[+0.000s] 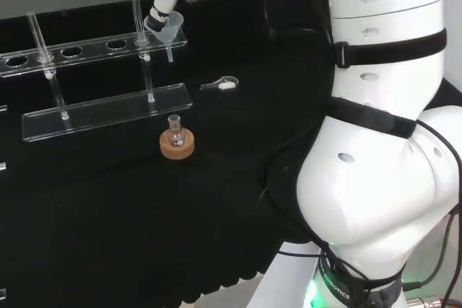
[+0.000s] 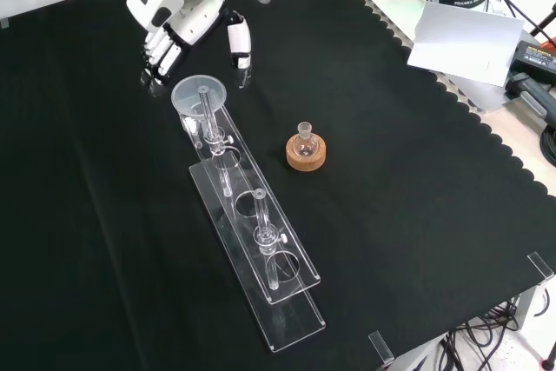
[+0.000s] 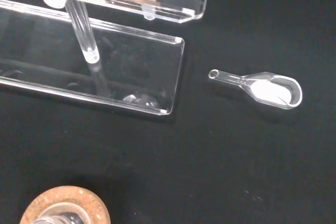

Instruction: Pick up the funnel from the transparent funnel stand.

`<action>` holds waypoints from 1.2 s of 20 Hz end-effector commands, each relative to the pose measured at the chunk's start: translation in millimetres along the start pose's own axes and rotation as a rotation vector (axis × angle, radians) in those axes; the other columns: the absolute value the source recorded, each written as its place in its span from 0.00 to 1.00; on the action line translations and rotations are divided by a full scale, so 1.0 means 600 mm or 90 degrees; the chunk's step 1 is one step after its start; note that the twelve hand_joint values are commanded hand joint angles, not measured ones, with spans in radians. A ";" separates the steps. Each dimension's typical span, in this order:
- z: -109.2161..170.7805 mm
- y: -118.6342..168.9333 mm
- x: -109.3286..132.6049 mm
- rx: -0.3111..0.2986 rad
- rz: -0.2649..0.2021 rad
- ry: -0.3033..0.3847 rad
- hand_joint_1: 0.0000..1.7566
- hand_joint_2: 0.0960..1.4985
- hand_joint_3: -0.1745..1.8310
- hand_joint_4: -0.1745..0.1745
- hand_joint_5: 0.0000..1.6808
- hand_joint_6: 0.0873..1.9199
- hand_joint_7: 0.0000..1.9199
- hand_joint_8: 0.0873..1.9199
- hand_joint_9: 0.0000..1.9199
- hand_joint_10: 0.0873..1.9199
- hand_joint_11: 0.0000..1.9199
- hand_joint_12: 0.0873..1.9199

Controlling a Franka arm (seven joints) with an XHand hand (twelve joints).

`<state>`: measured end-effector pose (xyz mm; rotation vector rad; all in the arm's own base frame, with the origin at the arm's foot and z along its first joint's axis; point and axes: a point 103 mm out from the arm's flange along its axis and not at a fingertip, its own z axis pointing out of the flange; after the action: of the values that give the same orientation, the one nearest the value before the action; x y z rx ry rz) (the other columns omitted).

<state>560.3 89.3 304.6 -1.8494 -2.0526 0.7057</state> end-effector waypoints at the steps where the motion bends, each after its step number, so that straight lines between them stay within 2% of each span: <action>1: 0.003 0.016 0.026 0.013 -0.017 -0.011 0.36 0.44 0.18 0.51 0.04 0.00 0.00 0.13 0.06 0.40 0.14 0.72; 6: 0.010 0.023 0.017 0.020 -0.040 -0.011 0.36 0.43 0.18 0.51 0.03 0.00 0.00 0.13 0.06 0.40 0.15 0.71; 16: 0.022 0.025 0.012 0.001 -0.025 -0.026 0.37 0.43 0.19 0.50 0.05 0.00 0.00 0.17 0.08 0.40 0.16 0.70; 22: 0.023 0.026 0.016 -0.010 -0.031 -0.027 0.38 0.43 0.20 0.48 0.06 0.00 0.00 0.20 0.09 0.39 0.15 0.70; 23: 0.028 0.023 -0.020 -0.012 -0.037 -0.013 0.39 0.43 0.20 0.48 0.06 0.00 0.00 0.20 0.09 0.39 0.15 0.70; 24: 0.030 0.022 -0.032 -0.010 -0.036 -0.013 0.39 0.43 0.20 0.48 0.06 0.00 0.00 0.21 0.09 0.38 0.15 0.70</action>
<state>564.8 96.0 283.5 -1.8022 -2.1222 0.7248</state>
